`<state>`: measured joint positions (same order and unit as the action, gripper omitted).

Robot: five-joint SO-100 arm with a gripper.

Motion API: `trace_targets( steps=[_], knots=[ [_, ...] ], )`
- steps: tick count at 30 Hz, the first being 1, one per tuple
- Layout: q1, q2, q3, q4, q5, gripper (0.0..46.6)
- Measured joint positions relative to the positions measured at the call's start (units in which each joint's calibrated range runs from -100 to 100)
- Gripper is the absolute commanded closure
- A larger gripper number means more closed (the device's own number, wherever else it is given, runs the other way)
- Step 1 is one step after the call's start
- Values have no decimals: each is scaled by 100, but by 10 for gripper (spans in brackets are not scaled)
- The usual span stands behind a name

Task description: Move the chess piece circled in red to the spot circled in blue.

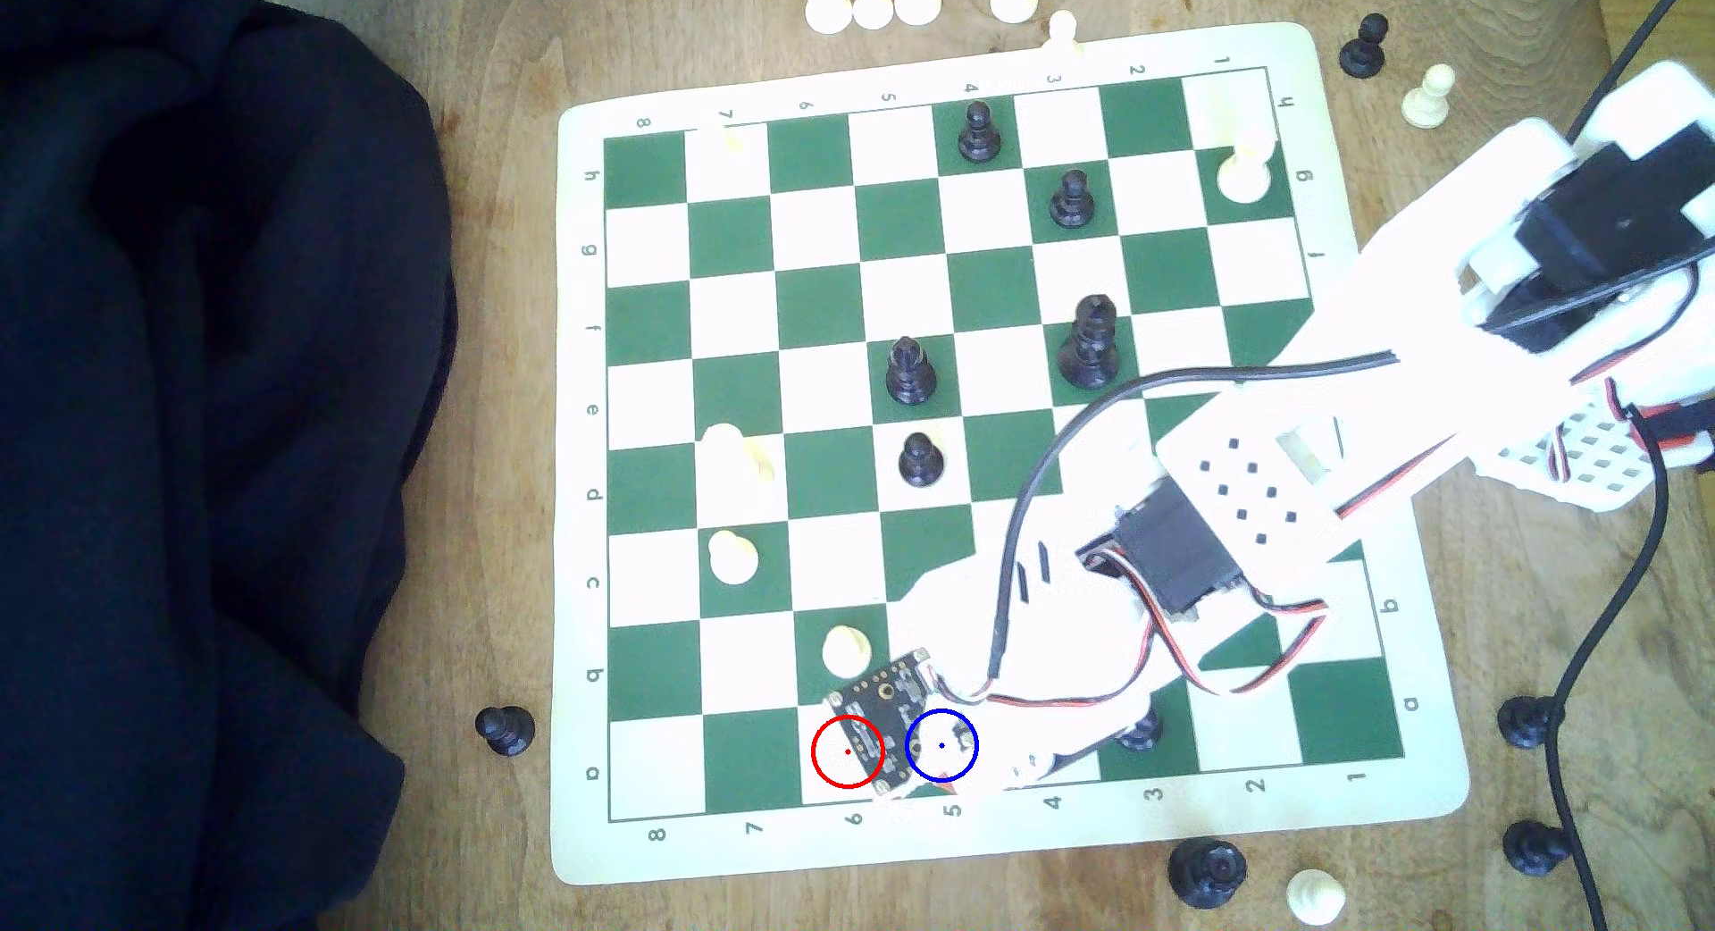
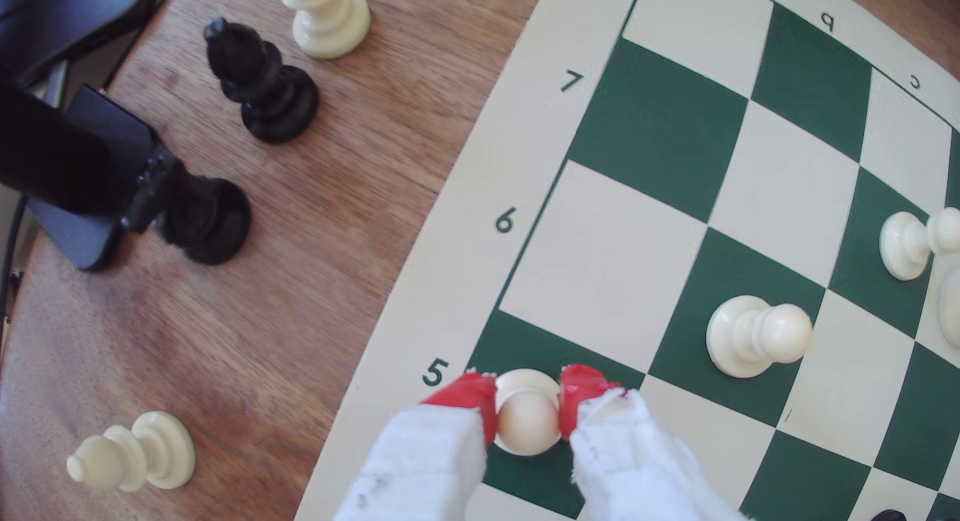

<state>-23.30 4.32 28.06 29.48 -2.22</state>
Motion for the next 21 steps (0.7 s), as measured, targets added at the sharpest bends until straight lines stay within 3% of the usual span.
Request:
trace_targets(
  steps=[2, 3, 5, 15, 21],
  knots=[
    [7, 0, 0, 0, 15, 414],
    [7, 8, 0, 8, 29, 342],
    [7, 42, -18, 40, 68, 302],
    [22, 59, -127, 510, 98, 273],
    [0, -603, -127, 1299, 73, 273]
  ],
)
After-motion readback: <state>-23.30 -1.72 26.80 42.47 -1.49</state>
